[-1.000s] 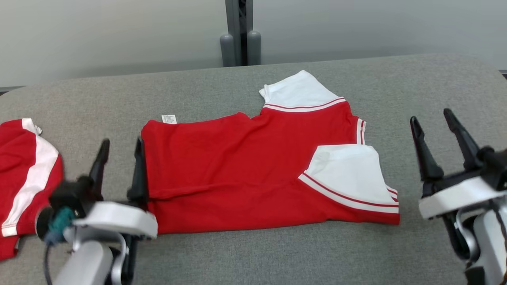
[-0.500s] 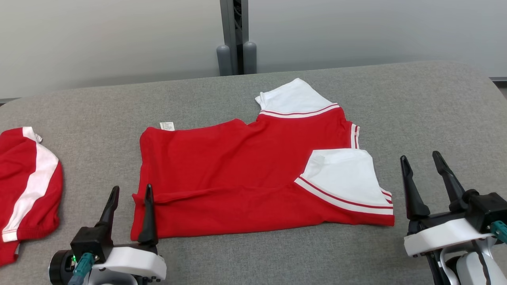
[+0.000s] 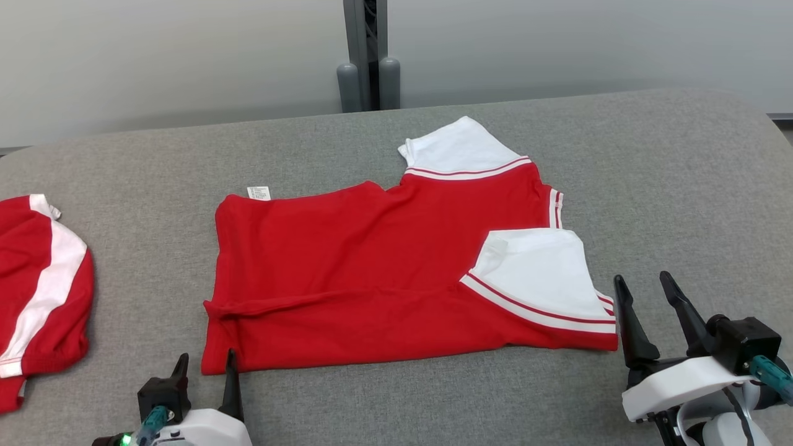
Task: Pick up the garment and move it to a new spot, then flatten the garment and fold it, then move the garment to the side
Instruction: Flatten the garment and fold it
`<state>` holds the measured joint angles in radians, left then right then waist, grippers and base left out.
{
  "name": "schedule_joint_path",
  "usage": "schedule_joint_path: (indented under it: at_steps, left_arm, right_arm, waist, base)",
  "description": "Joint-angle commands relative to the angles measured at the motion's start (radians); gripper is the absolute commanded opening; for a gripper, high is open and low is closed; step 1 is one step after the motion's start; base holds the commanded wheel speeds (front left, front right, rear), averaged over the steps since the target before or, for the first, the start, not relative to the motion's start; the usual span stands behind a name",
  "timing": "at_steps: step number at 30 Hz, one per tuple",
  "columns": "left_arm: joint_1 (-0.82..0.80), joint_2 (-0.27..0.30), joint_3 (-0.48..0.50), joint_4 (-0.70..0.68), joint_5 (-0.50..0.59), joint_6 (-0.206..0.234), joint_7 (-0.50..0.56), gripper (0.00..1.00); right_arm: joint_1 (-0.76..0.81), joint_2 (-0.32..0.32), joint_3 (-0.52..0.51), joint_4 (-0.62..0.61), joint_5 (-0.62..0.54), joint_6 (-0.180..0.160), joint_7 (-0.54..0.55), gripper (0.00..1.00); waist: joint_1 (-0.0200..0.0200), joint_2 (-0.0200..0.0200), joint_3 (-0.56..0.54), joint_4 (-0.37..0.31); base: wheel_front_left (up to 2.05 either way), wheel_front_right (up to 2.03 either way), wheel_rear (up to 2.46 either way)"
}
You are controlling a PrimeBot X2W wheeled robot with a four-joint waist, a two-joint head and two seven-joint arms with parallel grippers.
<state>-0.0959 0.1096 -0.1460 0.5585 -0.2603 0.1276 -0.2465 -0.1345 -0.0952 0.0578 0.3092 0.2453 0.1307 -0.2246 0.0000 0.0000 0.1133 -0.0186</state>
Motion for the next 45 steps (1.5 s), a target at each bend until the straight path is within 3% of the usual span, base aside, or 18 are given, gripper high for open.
schedule_joint_path:
  at_steps: [1,12,14,15,24,40,42,45]
  left_arm:
    - [-0.022,0.001,0.0,0.019,-0.009,-0.003,0.009,1.0]
    - [-0.077,-0.013,-0.02,0.111,-0.049,-0.054,0.031,0.98]
    - [-0.079,-0.014,-0.025,0.119,-0.057,-0.065,0.031,0.2]
    - [-0.079,-0.015,-0.025,0.119,-0.061,-0.067,0.029,0.0]
    - [-0.081,-0.016,-0.029,0.093,-0.072,-0.078,0.008,0.0]
    - [-0.066,-0.008,-0.075,0.039,-0.056,-0.076,0.03,0.0]
    - [-0.067,-0.007,-0.079,0.032,-0.055,-0.074,0.032,0.0]
    - [-0.065,-0.003,-0.081,0.023,-0.055,-0.071,0.035,0.0]
  right_arm:
    - [-0.007,-0.002,-0.003,0.006,0.006,0.0,-0.003,1.0]
    - [-0.019,-0.003,-0.013,0.031,0.006,0.0,-0.013,1.0]
    - [-0.022,-0.002,-0.02,0.043,0.006,0.0,-0.012,1.0]
    - [-0.023,-0.001,-0.025,0.048,0.009,0.0,-0.009,1.0]
    - [-0.042,0.015,-0.067,0.153,0.1,0.0,0.052,1.0]
    - [-0.12,0.016,0.004,0.343,0.258,0.0,0.128,1.0]
    - [-0.127,0.008,0.019,0.35,0.269,0.0,0.122,0.0]
    - [-0.142,-0.003,0.036,0.357,0.283,0.0,0.097,0.0]
  waist:
    - [0.0,0.0,0.004,-0.003]
    - [0.0,0.0,0.016,-0.009]
    - [0.0,0.0,0.017,-0.007]
    - [0.0,0.0,0.017,-0.005]
    - [0.0,0.0,0.017,0.03]
    - [0.0,0.0,0.04,0.08]
    - [0.0,0.0,0.043,0.083]
    - [0.0,0.0,0.043,0.084]
  base:
    - [0.0,0.0,0.0]
    - [0.0,0.0,0.0]
    - [0.0,0.0,0.0]
    - [0.0,0.0,0.0]
    - [0.0,0.0,0.0]
    - [0.0,0.0,0.0]
    - [0.0,0.0,0.0]
    - [0.0,0.0,0.0]
